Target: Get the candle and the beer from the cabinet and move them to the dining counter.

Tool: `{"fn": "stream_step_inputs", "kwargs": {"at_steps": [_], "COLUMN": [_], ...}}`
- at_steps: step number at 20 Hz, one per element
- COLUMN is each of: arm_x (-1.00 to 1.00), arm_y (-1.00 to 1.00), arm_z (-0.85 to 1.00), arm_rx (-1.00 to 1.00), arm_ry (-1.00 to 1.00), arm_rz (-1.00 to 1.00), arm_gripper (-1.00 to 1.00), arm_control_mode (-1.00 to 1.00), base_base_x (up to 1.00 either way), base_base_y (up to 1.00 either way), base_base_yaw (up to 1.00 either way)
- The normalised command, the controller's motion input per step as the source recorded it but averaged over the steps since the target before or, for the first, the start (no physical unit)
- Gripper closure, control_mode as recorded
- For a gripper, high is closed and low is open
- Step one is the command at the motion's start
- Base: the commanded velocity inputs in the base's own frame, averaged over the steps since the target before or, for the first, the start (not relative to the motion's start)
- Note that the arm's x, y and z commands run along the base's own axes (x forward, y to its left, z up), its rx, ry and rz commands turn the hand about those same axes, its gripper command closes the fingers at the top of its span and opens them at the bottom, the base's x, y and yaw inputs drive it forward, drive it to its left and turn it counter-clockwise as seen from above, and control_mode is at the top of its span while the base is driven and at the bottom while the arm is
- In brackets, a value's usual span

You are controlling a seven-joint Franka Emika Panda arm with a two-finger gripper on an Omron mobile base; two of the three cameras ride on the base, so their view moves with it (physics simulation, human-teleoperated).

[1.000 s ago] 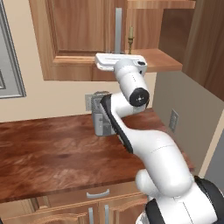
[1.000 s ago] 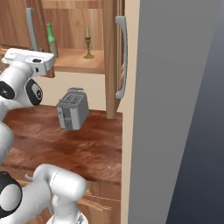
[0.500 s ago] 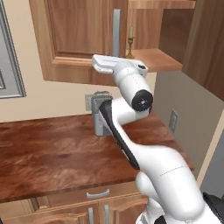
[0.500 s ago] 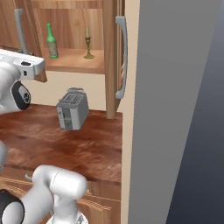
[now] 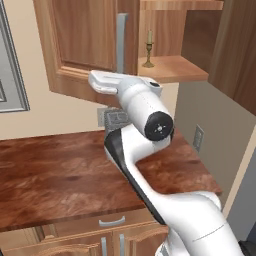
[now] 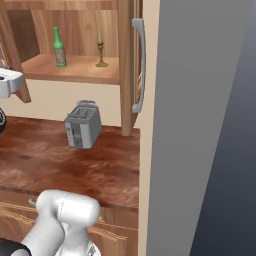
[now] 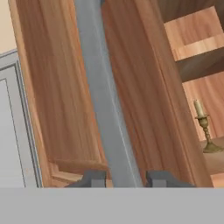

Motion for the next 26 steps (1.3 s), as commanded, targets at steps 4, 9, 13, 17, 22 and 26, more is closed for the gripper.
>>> {"fn": "stream_step_inputs", "kwargs": {"at_steps": [4, 9, 13, 17, 22, 26], "arm_x": [-0.68, -0.67, -0.96, -0.90, -0.22, 0.00], "arm_y": [0.60, -0.21, -0.76, -0.83, -0.83, -0.72], "arm_z": [-0.21, -0.08, -0.02, 0.00, 0.03, 0.19], "arm_rx": [0.00, 0.09, 0.30, 0.35, 0.36, 0.31], "arm_ry": [0.05, -0.10, -0.16, -0.08, 0.03, 0.14], "arm_rz": [0.05, 0.04, 0.12, 0.16, 0.19, 0.20], "arm_gripper": [-1.00, -1.00, -1.00, -1.00, -1.00, -1.00], "arm_control_mode": [-1.00, -1.00, -1.00, -1.00, -1.00, -1.00], "base_base_x": [0.00, 0.00, 0.00, 0.00, 0.00, 0.00], "base_base_y": [0.00, 0.00, 0.00, 0.00, 0.00, 0.00], "base_base_yaw": [0.00, 0.00, 0.00, 0.00, 0.00, 0.00]}}
